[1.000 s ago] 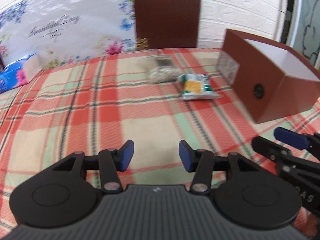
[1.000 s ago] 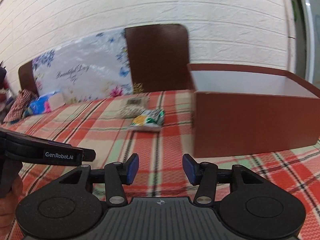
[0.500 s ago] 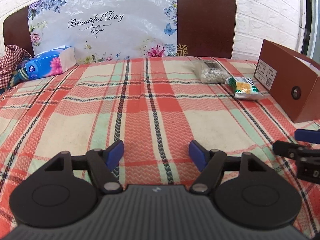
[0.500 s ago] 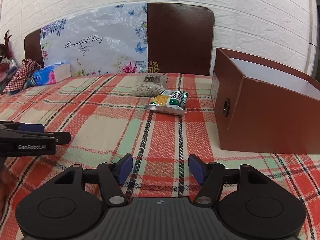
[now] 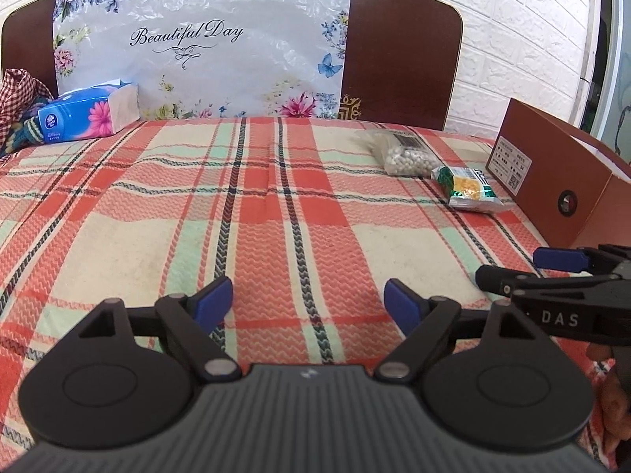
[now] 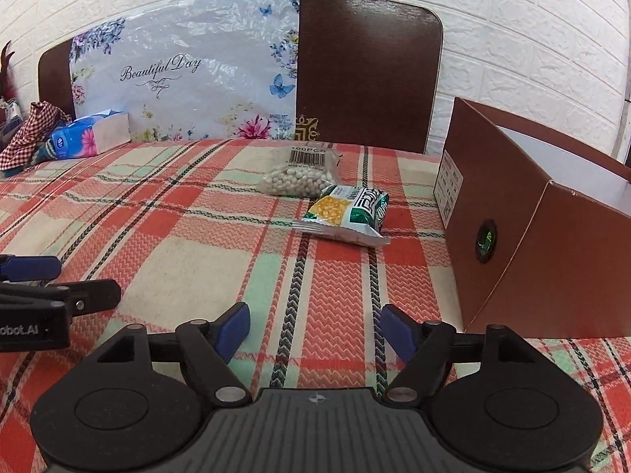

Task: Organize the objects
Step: 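Move the right tool to the green snack packet and grasp it, then lift the snack packet toward the left tool while the left tool grasps it, then lower the snack packet into the brown box with the left tool and release, then move the right tool to the white bead bag and grasp it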

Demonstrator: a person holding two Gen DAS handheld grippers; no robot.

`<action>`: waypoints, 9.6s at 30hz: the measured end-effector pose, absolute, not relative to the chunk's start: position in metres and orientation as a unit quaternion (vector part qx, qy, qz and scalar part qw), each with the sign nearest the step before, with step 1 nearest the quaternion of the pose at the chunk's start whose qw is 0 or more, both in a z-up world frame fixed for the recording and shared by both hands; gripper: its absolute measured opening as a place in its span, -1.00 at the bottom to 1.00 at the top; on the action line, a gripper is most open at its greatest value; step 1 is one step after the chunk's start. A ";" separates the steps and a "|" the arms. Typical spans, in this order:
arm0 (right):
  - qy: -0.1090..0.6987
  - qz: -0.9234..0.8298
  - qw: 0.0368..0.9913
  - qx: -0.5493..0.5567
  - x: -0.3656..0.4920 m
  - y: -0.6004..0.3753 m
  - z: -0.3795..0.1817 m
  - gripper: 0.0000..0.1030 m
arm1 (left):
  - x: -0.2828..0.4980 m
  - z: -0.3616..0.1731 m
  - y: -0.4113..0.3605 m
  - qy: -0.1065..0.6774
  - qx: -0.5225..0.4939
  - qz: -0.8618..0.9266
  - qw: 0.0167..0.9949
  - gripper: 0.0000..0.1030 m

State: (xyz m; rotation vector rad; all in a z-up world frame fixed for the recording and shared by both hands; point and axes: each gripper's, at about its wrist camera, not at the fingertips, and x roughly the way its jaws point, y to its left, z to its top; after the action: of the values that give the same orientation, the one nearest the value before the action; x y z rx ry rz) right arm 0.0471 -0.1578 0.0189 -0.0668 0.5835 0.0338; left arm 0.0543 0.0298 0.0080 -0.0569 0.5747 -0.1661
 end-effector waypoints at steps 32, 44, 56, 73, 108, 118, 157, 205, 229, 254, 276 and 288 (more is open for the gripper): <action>0.276 -0.121 0.951 0.064 0.053 -0.208 0.019 0.16 | 0.054 0.008 0.032 0.283 -0.033 -0.088 0.955 0.72; 0.260 -0.045 0.964 0.026 0.059 -0.190 0.028 0.78 | 0.055 0.008 0.032 0.283 -0.037 -0.092 0.954 0.76; 0.232 -0.032 0.972 0.025 0.109 -0.171 0.035 0.99 | 0.056 0.007 0.032 0.285 -0.033 -0.096 0.953 0.83; 0.301 -0.027 0.953 0.029 0.146 -0.165 0.019 0.45 | 0.058 0.007 0.033 0.285 -0.039 -0.101 0.952 0.86; 0.290 0.041 0.956 -0.008 0.022 -0.152 0.018 0.25 | 0.059 0.006 0.033 0.285 -0.036 -0.100 0.953 0.87; 0.285 0.049 0.957 -0.015 0.019 -0.151 0.018 0.07 | 0.059 0.005 0.032 0.287 -0.027 -0.098 0.953 0.87; 0.286 0.094 0.953 -0.030 -0.042 -0.157 0.021 0.39 | 0.043 0.028 0.028 0.364 -0.098 -0.140 0.915 0.89; 0.092 -0.143 0.985 -0.013 0.036 -0.331 0.070 0.46 | 0.127 0.116 -0.230 0.309 0.041 -0.290 0.905 0.40; 0.212 0.095 0.969 -0.087 0.060 -0.150 0.041 0.51 | 0.085 0.026 0.053 0.329 -0.009 0.024 0.944 0.59; 0.268 0.033 0.961 -0.055 0.205 -0.128 0.022 -0.09 | 0.074 0.004 0.080 0.285 -0.053 -0.018 0.957 0.86; 0.292 0.089 0.952 -0.033 0.040 -0.149 0.018 -0.09 | 0.075 0.005 0.074 0.292 -0.030 -0.010 0.956 0.89; 0.288 0.090 0.953 -0.032 0.000 -0.155 0.017 0.11 | 0.075 0.005 0.069 0.298 -0.012 -0.004 0.954 0.91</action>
State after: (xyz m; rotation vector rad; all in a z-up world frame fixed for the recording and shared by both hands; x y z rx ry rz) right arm 0.0005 -0.1555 0.0167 -0.0648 0.5849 0.1833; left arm 0.0753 0.0694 0.0053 -0.0248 0.6056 -0.0088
